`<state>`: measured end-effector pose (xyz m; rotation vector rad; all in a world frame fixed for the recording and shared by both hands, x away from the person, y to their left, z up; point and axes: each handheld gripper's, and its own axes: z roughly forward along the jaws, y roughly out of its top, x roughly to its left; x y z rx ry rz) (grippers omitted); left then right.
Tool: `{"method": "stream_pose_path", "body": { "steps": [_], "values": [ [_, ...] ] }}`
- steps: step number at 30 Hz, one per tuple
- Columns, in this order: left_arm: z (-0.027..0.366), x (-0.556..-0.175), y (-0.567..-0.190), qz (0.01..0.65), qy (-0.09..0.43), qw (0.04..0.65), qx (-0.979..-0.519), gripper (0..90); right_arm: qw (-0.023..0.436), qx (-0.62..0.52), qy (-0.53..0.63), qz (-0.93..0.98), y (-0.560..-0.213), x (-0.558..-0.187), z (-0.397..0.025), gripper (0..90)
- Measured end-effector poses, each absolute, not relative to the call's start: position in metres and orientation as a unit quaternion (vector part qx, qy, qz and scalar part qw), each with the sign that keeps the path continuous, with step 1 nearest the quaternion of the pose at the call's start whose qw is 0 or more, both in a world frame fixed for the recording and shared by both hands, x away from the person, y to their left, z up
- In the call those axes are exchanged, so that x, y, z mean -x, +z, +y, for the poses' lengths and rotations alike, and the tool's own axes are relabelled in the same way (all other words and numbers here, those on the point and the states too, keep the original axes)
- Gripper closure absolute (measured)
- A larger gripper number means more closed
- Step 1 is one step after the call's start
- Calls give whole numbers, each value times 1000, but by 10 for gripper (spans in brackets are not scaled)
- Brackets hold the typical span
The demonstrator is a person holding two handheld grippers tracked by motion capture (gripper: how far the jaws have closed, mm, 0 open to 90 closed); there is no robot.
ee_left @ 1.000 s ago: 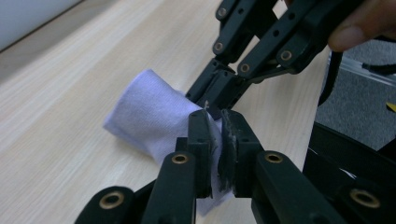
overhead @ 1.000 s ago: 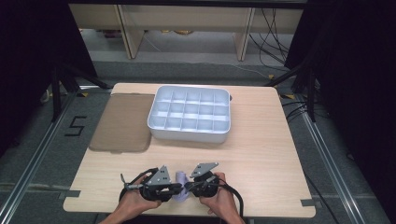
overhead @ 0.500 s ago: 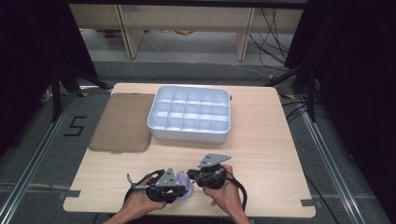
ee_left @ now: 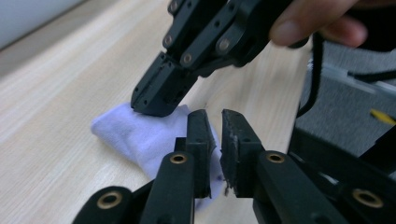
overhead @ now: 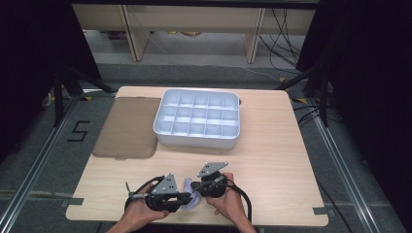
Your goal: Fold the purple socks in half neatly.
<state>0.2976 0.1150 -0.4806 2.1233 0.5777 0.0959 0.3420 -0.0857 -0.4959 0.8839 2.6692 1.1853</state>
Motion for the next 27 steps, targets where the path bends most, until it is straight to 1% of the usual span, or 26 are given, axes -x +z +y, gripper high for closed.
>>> {"method": "stream_pose_path", "body": {
  "steps": [1,4,5,7,8,9,13,14,17,20,23,24,25,26,27],
  "values": [
    [115,-297,-483,223,41,444,-867,843,42,-287,385,876,-495,-343,-87,892],
    [111,-298,-495,223,33,418,-880,866,39,-291,382,876,-494,-342,-87,892],
    [109,-298,-502,223,31,413,-882,876,51,-273,383,881,-495,-343,-88,892],
    [108,-298,-504,221,31,414,-882,881,50,-272,384,881,-495,-343,-88,892],
    [109,-298,-504,216,37,408,-886,881,55,-271,384,881,-495,-342,-88,892],
    [110,-298,-503,219,42,407,-886,880,46,-287,378,879,-494,-340,-89,892],
    [116,-301,-502,231,49,404,-884,875,48,-285,379,879,-495,-338,-92,892],
    [119,-303,-502,231,54,404,-883,872,40,-285,378,880,-494,-338,-92,892],
    [127,-309,-502,253,57,414,-873,845,44,-283,381,879,-495,-335,-93,892],
    [129,-312,-501,247,67,412,-874,840,40,-284,375,882,-494,-333,-93,893],
    [128,-314,-504,253,63,412,-873,854,38,-273,376,885,-495,-335,-92,892],
    [128,-314,-503,243,74,403,-879,854,38,-273,376,885,-495,-335,-92,892],
    [126,-313,-504,244,70,409,-876,856,35,-278,376,883,-494,-334,-92,890],
    [127,-314,-503,232,80,401,-883,857,43,-278,377,883,-494,-335,-93,882],
    [127,-314,-503,231,79,403,-882,858,45,-283,378,880,-492,-335,-94,835]
  ]
}}
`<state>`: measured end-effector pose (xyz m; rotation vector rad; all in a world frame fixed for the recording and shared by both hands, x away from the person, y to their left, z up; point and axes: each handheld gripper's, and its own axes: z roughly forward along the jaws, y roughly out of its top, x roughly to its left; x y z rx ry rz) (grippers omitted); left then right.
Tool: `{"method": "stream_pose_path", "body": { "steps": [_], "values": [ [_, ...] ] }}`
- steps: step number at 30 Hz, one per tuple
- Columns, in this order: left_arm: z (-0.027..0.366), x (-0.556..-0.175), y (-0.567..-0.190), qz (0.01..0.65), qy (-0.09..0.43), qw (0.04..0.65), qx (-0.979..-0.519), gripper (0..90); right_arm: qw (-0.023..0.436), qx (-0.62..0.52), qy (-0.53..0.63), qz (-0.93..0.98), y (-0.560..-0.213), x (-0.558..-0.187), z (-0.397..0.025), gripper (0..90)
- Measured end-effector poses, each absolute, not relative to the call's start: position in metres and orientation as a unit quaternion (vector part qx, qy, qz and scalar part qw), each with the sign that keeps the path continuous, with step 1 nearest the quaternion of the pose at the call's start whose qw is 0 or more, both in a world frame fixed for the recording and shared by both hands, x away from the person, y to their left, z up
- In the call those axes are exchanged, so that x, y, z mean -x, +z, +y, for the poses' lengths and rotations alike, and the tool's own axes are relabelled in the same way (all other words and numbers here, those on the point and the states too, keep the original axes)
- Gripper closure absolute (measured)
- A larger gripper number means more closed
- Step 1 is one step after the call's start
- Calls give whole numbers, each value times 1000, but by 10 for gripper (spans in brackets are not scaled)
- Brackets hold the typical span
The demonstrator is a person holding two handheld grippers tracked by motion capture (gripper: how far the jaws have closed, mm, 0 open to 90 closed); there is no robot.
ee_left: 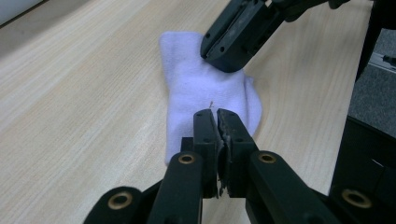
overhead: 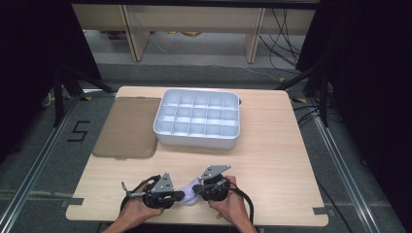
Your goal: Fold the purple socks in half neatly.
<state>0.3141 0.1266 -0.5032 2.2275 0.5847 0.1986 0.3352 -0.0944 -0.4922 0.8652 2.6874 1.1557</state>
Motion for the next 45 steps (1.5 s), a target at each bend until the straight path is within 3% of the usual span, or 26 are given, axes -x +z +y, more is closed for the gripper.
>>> {"method": "stream_pose_path", "body": {
  "steps": [4,9,12,28,31,34,37,45],
  "values": [
    [128,-316,-504,234,72,402,-882,858,59,-293,390,871,-488,-337,-98,769],
    [127,-316,-504,243,68,402,-880,858,51,-316,387,865,-485,-349,-107,518],
    [128,-316,-504,238,66,406,-880,857,22,-303,371,878,-490,-354,-97,393],
    [129,-319,-505,245,48,406,-879,846,-23,-311,360,879,-505,-366,-92,415],
    [130,-321,-504,245,48,402,-881,844,-33,-313,364,877,-506,-365,-93,471],
    [131,-322,-504,246,41,403,-880,837,-55,-311,377,871,-509,-366,-96,589],
    [131,-322,-504,248,38,406,-879,830,-70,-311,382,867,-510,-366,-97,618],
    [145,-318,-497,264,40,415,-870,598,-54,-326,383,863,-507,-360,-93,692]
  ]
}}
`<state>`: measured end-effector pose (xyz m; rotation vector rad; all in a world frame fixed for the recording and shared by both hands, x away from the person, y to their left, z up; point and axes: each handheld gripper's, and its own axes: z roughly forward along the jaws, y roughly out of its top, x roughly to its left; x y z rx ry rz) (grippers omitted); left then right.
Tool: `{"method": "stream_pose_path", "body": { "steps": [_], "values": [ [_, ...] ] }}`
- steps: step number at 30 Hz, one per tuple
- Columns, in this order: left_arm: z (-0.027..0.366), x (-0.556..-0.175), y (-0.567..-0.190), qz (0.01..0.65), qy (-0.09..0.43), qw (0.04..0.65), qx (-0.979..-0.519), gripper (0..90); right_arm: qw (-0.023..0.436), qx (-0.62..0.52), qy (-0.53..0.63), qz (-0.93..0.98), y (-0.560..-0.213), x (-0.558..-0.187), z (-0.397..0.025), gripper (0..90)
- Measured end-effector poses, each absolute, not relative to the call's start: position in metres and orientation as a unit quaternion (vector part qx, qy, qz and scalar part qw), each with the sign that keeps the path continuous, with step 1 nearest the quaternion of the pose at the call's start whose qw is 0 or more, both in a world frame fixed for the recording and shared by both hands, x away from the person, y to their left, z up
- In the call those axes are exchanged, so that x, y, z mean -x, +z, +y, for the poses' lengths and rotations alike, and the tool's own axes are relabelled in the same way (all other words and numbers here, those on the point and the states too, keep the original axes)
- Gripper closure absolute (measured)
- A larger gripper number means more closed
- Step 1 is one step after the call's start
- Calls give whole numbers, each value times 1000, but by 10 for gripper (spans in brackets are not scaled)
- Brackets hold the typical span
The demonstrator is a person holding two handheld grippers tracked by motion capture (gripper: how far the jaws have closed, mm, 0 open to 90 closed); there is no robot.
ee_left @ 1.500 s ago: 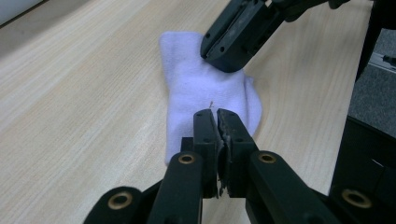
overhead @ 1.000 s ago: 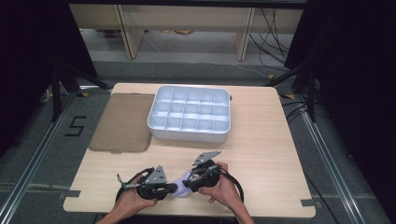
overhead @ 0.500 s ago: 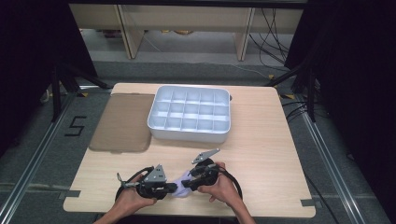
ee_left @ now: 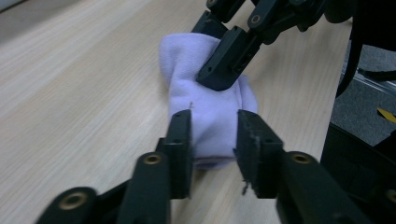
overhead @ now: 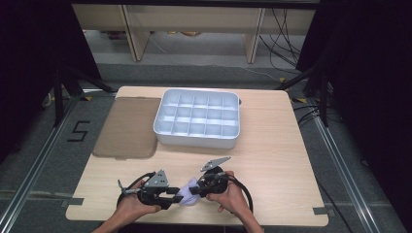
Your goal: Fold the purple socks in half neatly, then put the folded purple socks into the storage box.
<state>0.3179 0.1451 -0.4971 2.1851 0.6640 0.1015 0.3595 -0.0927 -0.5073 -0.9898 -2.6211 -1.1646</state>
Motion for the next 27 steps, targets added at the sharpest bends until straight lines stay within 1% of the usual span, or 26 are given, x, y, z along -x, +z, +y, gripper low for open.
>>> {"method": "stream_pose_path", "body": {
  "steps": [2,4,5,6,7,10,14,20,22,23,25,27],
  "values": [
    [151,-316,-497,273,39,420,-865,542,48,324,-375,-867,-505,-358,-92,699],
    [159,-314,-498,279,47,412,-866,486,36,320,-375,-869,-505,-357,-91,703],
    [164,-311,-500,292,52,411,-862,448,40,323,-375,-868,-504,-355,-91,705],
    [164,-311,-500,292,52,411,-862,429,31,323,-374,-869,-503,-354,-91,706],
    [170,-309,-500,293,63,411,-861,417,30,319,-374,-870,-503,-354,-91,707],
    [177,-308,-500,300,68,403,-862,398,20,314,-375,-872,-503,-353,-90,708],
    [188,-307,-501,309,79,394,-862,363,18,318,-372,-872,-502,-350,-89,709],
    [200,-313,-505,326,100,376,-862,317,6,309,-375,-874,-499,-348,-89,717],
    [203,-316,-505,326,107,369,-864,305,0,307,-376,-874,-496,-347,-88,721],
    [202,-316,-507,335,101,376,-858,300,-2,309,-375,-874,-494,-345,-88,723],
    [204,-317,-506,330,115,364,-864,294,-9,296,-377,-878,-492,-344,-86,726],
    [205,-317,-506,335,119,366,-860,271,-15,293,-381,-877,-489,-343,-84,727]
  ]
}}
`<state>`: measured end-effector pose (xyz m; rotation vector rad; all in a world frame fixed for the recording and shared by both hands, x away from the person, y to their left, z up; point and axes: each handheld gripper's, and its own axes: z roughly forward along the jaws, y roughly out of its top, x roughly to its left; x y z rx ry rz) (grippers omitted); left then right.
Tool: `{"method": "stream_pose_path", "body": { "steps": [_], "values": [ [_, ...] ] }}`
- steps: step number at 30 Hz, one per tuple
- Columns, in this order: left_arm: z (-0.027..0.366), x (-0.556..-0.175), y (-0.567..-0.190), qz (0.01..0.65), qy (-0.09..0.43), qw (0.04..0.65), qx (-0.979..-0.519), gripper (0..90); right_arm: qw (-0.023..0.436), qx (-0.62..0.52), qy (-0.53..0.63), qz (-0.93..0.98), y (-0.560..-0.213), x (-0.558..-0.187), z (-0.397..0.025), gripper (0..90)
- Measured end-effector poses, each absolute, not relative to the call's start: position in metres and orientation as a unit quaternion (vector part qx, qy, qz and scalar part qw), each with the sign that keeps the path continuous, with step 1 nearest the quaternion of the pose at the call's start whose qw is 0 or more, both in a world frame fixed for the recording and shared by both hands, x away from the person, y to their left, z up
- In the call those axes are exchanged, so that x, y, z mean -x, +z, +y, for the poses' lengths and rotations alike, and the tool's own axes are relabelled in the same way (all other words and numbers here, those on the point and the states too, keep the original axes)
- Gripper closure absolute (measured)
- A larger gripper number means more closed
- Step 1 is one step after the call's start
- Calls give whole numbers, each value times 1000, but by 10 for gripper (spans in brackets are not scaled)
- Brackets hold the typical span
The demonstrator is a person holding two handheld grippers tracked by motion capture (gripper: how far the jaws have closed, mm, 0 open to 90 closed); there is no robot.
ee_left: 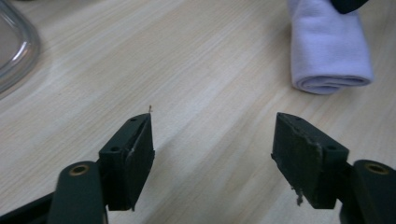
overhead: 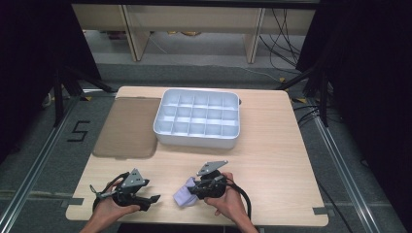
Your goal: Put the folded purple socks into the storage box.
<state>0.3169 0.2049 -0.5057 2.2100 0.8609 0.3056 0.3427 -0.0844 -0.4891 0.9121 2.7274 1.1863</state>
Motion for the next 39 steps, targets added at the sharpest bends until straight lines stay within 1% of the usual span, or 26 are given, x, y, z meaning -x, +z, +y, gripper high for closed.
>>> {"method": "stream_pose_path", "body": {
  "steps": [2,5,6,10,11,13,15,16,17,18,20,21,22,27,28,31,33,36,37,38,39],
  "values": [
    [206,-317,-505,331,119,366,-861,269,15,-295,379,877,-485,-340,-84,729],
    [206,-317,-505,328,123,365,-863,267,28,-283,388,877,-478,-337,-85,730],
    [206,-317,-505,328,123,364,-863,267,41,-281,395,873,-474,-335,-85,731],
    [206,-315,-505,328,117,370,-861,267,47,-278,389,877,-466,-336,-89,730],
    [206,-316,-505,329,119,369,-861,267,57,-283,388,875,-464,-335,-89,730],
    [205,-315,-506,335,112,374,-858,264,52,-284,387,876,-459,-334,-90,730],
    [205,-315,-506,339,100,382,-854,256,60,-289,388,873,-454,-334,-92,730],
    [205,-316,-506,337,102,386,-853,256,68,-288,390,872,-450,-335,-93,730],
    [206,-316,-505,336,99,386,-854,256,64,-287,391,872,-449,-336,-94,730],
    [204,-315,-506,350,95,392,-845,256,64,-287,391,872,-449,-336,-94,730],
    [206,-317,-506,342,103,382,-852,256,70,-296,385,871,-444,-339,-98,730],
    [206,-317,-506,342,103,382,-852,256,70,-296,385,871,-444,-339,-98,730],
    [206,-317,-506,342,103,381,-853,256,80,-288,386,873,-443,-342,-100,730],
    [204,-316,-507,349,93,387,-848,255,86,-299,368,876,-431,-348,-107,730],
    [206,-317,-506,338,102,380,-855,253,93,-303,364,876,-426,-351,-110,730],
    [205,-317,-506,339,102,380,-855,251,94,-303,362,877,-421,-355,-114,730],
    [204,-316,-507,343,97,386,-851,249,102,-307,358,876,-417,-359,-118,730],
    [204,-316,-507,338,100,379,-856,246,114,-300,363,875,-411,-366,-124,730],
    [203,-315,-507,346,93,385,-850,246,120,-297,360,876,-408,-369,-126,730],
    [205,-316,-507,340,100,376,-856,245,119,-302,357,876,-404,-372,-130,730],
    [204,-316,-507,339,97,380,-855,245,118,-307,356,875,-402,-373,-131,730]
  ]
}}
